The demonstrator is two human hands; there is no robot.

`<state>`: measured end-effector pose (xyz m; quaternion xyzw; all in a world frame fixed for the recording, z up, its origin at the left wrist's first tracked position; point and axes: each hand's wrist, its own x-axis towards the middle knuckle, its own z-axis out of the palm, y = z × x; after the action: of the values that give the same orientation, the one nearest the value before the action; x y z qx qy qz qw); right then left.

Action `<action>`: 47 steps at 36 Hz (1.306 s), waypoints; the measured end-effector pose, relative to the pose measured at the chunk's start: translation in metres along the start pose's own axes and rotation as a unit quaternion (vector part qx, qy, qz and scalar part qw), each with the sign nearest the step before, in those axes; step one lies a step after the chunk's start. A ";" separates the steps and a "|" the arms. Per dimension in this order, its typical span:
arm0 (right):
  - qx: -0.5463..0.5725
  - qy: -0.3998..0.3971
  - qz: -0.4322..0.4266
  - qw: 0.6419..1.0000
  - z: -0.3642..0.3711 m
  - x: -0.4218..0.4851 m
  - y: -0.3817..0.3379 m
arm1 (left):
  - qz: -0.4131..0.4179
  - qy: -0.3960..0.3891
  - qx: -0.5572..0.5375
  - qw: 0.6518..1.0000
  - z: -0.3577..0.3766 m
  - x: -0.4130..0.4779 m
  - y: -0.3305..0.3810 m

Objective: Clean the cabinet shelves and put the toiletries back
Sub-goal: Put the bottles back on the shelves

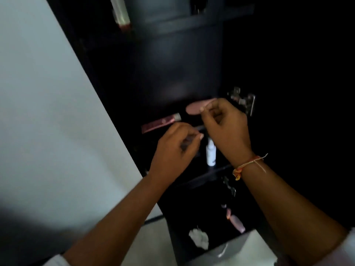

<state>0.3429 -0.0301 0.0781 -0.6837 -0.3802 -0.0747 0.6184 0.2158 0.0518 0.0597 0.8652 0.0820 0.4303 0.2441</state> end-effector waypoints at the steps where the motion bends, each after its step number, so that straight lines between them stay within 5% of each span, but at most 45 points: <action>1: -0.021 -0.017 0.021 0.999 0.001 -0.012 0.015 | -0.028 -0.016 -0.010 0.999 0.010 -0.016 -0.008; 14: -0.205 -0.191 0.293 0.914 -0.014 -0.176 0.174 | -0.350 -0.194 -0.079 0.913 0.124 -0.183 -0.081; 20: -0.276 -0.212 0.361 0.865 -0.017 -0.234 0.210 | -0.411 -0.263 -0.056 0.871 0.160 -0.212 -0.105; 29: -0.313 -0.206 0.436 0.818 -0.010 -0.270 0.282 | -0.346 -0.364 -0.005 0.865 0.230 -0.226 -0.134; 40: -0.235 -0.157 0.460 0.842 0.010 -0.278 0.356 | -0.192 -0.426 0.033 0.884 0.289 -0.225 -0.169; 47: -0.297 -0.221 0.408 0.835 0.015 -0.276 0.377 | -0.130 -0.431 0.066 0.890 0.302 -0.233 -0.183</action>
<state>0.3748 -0.1143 -0.3802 -0.9260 -0.1530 0.2275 0.2596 0.3216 0.0226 -0.3491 0.9612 0.1090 -0.0276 0.2517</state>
